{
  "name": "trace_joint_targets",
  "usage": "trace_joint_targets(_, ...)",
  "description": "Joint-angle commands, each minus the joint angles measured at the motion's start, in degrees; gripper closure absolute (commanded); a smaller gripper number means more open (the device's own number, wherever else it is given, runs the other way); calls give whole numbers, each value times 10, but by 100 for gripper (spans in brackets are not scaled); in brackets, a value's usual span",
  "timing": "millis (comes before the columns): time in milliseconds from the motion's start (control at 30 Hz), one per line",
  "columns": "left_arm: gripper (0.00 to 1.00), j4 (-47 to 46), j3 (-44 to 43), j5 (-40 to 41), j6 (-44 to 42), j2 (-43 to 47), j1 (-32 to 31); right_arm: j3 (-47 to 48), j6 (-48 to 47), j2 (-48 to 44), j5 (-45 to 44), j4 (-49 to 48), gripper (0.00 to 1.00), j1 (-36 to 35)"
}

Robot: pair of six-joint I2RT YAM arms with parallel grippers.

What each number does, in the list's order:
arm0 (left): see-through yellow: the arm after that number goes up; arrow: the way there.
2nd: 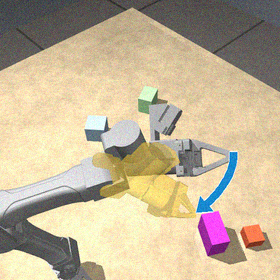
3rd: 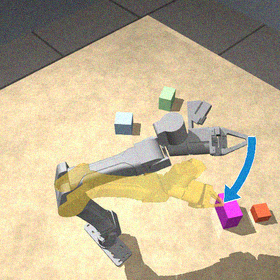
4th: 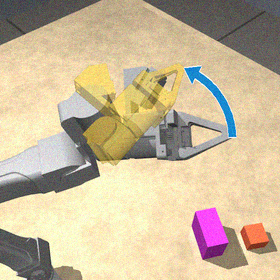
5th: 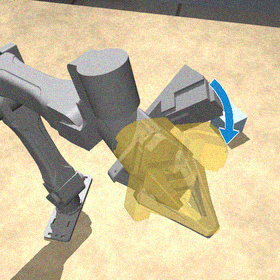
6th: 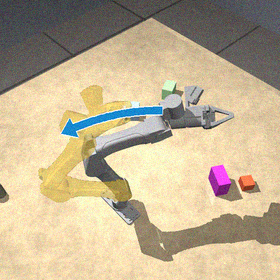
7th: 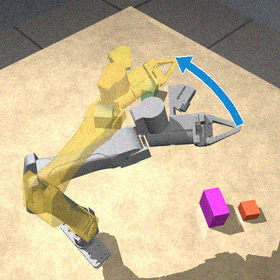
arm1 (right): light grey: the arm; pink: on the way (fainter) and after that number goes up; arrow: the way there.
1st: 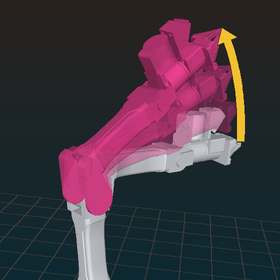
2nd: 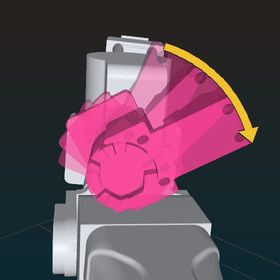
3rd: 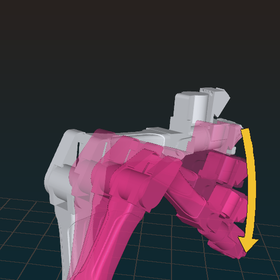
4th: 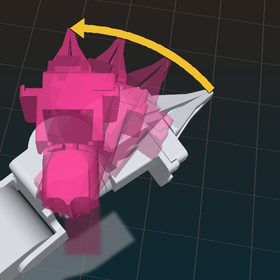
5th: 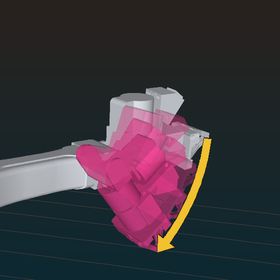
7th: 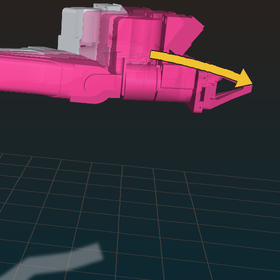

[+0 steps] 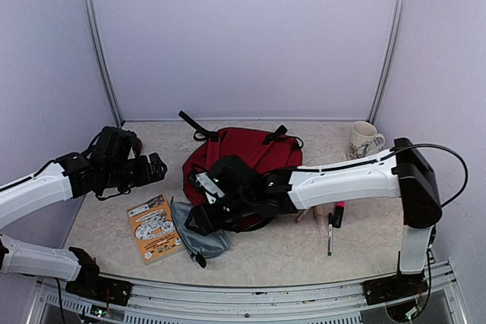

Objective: Pack the student bag
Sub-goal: Move the pencil case to the center of the board.

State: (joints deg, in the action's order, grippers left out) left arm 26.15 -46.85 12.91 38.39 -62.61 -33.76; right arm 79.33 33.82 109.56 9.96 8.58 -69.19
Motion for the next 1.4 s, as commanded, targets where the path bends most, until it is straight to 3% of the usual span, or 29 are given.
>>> trace_joint_targets(0,1,-20,68,-5,71,41,60,170,-47,118,-107,160,27,-33)
trace_joint_targets(167,1,-55,163,-76,99,31,151,288,-70,200,-224,264,23,-58)
trace_joint_targets(400,1,-127,248,-102,109,-10,164,307,-68,232,-280,346,24,-59)
trace_joint_targets(700,2,-192,307,-139,78,-22,146,95,-5,106,-319,343,33,-30)
trace_joint_targets(900,5,-197,298,-145,67,-26,62,-85,44,-24,-320,329,33,31)
trace_joint_targets(1000,6,-186,289,-142,74,-23,21,-119,11,-79,-282,317,31,38)
trace_joint_targets(1133,6,-170,286,-136,91,-1,-27,-81,-55,-127,-171,265,25,14)
trace_joint_targets(1267,7,-177,291,-152,101,10,-63,-49,-72,-137,-34,109,25,-17)
trace_joint_targets(1367,8,-182,303,-165,111,8,-64,-42,-39,-88,50,-3,26,-18)
